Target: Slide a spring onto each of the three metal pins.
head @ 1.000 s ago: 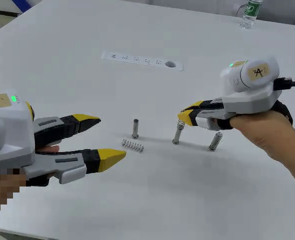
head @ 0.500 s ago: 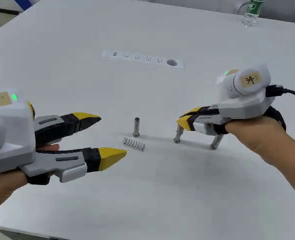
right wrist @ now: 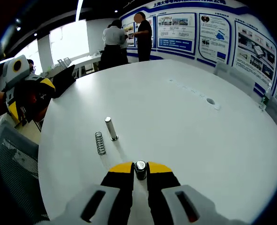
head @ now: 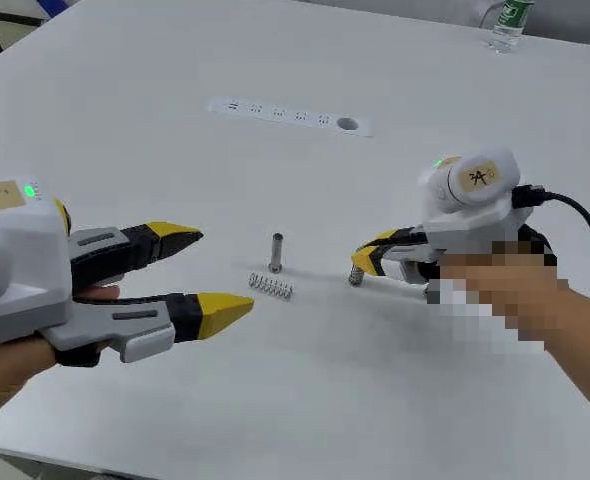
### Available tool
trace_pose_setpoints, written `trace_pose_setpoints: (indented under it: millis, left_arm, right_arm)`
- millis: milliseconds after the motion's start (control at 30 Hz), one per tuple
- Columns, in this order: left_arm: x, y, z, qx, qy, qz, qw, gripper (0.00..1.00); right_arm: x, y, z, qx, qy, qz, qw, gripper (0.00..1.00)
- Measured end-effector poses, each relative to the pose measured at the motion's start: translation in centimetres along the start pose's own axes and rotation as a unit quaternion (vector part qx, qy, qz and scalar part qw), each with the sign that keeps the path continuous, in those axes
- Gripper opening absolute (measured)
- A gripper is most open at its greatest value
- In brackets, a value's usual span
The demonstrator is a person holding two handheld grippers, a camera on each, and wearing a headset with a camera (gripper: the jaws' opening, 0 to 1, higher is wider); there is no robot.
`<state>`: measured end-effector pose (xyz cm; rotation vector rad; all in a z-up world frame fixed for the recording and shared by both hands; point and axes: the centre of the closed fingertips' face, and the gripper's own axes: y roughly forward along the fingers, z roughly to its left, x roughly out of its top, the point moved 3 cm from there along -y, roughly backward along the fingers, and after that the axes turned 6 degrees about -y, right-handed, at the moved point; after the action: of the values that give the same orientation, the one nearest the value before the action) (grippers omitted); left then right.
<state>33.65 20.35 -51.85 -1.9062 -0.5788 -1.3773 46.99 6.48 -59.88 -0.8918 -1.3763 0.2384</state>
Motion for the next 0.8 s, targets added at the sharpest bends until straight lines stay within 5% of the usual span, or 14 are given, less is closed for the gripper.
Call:
trace_pose_setpoints:
  millis: [800]
  left_arm:
    - [0.3,0.0,0.0,0.001,0.004,-0.003,1.0000,0.56]
  right_arm:
    - [-1.7,-0.8,0.3,0.002,0.001,0.017,0.9998,0.17]
